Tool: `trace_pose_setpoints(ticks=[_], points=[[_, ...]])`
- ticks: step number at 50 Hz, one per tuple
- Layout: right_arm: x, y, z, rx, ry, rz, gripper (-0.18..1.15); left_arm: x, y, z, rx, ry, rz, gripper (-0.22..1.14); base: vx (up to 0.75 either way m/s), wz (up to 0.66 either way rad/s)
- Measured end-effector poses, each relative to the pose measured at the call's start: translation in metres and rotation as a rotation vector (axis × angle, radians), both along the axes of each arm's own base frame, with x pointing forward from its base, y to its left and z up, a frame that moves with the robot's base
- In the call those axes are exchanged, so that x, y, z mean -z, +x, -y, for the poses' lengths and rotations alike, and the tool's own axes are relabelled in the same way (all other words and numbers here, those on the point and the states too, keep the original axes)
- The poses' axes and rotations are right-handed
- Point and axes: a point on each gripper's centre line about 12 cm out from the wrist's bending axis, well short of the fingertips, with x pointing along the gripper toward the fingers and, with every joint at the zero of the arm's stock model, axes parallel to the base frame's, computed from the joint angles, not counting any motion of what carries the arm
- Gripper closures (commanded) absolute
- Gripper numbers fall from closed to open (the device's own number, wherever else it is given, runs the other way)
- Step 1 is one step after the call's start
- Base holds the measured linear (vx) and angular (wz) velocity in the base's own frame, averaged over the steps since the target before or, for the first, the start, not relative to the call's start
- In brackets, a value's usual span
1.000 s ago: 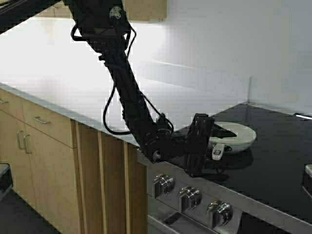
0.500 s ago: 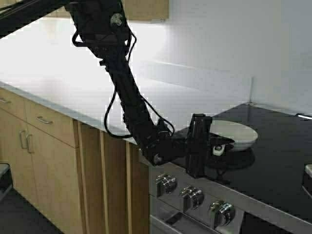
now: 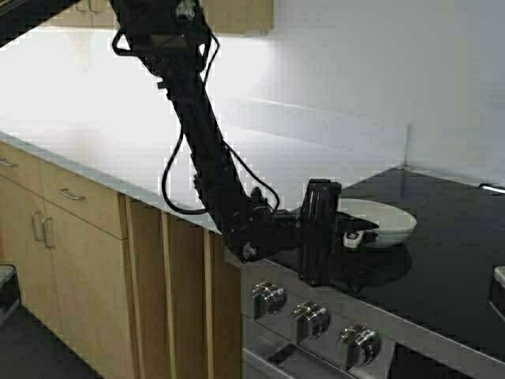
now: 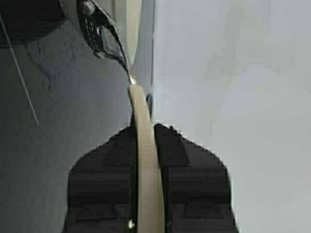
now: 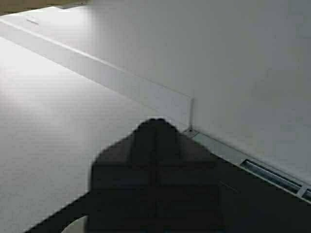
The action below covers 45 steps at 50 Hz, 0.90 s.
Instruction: Wash the pan
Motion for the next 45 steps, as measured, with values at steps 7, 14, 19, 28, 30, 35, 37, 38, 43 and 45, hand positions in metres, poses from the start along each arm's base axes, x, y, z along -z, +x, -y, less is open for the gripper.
trace_pose_setpoints(ticks=[7, 14, 19, 28, 30, 35, 37, 38, 43, 45], points=[[0.0, 0.0, 0.0, 0.0, 0.0, 0.0, 0.9, -0.011, -0.012, -0.011, 0.001, 0.015, 0.019, 0.89, 0.0, 0.0], [0.0, 0.0, 0.0, 0.0, 0.0, 0.0, 0.9, -0.027, -0.023, -0.025, -0.022, 0.0, 0.043, 0.89, 0.0, 0.0], [0.0, 0.0, 0.0, 0.0, 0.003, 0.0, 0.9, -0.04, -0.035, -0.037, -0.043, -0.028, 0.047, 0.89, 0.0, 0.06], [0.001, 0.001, 0.0, 0.0, 0.026, -0.004, 0.9, -0.058, -0.052, -0.055, -0.056, -0.056, 0.062, 0.89, 0.01, 0.18], [0.002, 0.001, 0.0, 0.0, 0.029, -0.007, 0.9, -0.062, -0.053, -0.057, -0.058, -0.055, 0.07, 0.89, 0.02, 0.25], [0.003, 0.002, 0.0, 0.0, 0.032, -0.015, 0.9, -0.07, -0.059, -0.064, -0.058, -0.039, 0.092, 0.89, 0.02, 0.33], [0.003, 0.002, 0.0, 0.0, 0.032, -0.015, 0.9, -0.073, -0.061, -0.065, -0.057, -0.033, 0.098, 0.89, 0.03, 0.4], [0.003, 0.003, 0.0, -0.002, 0.032, -0.017, 0.9, -0.074, -0.062, -0.066, -0.056, -0.031, 0.101, 0.89, 0.03, 0.43], [0.003, 0.003, 0.0, -0.002, 0.032, -0.017, 0.9, -0.078, -0.065, -0.068, -0.057, -0.029, 0.102, 0.89, 0.03, 0.47], [0.003, 0.003, 0.0, 0.0, 0.032, -0.017, 0.9, -0.08, -0.065, -0.069, -0.059, -0.031, 0.104, 0.89, 0.04, 0.51]])
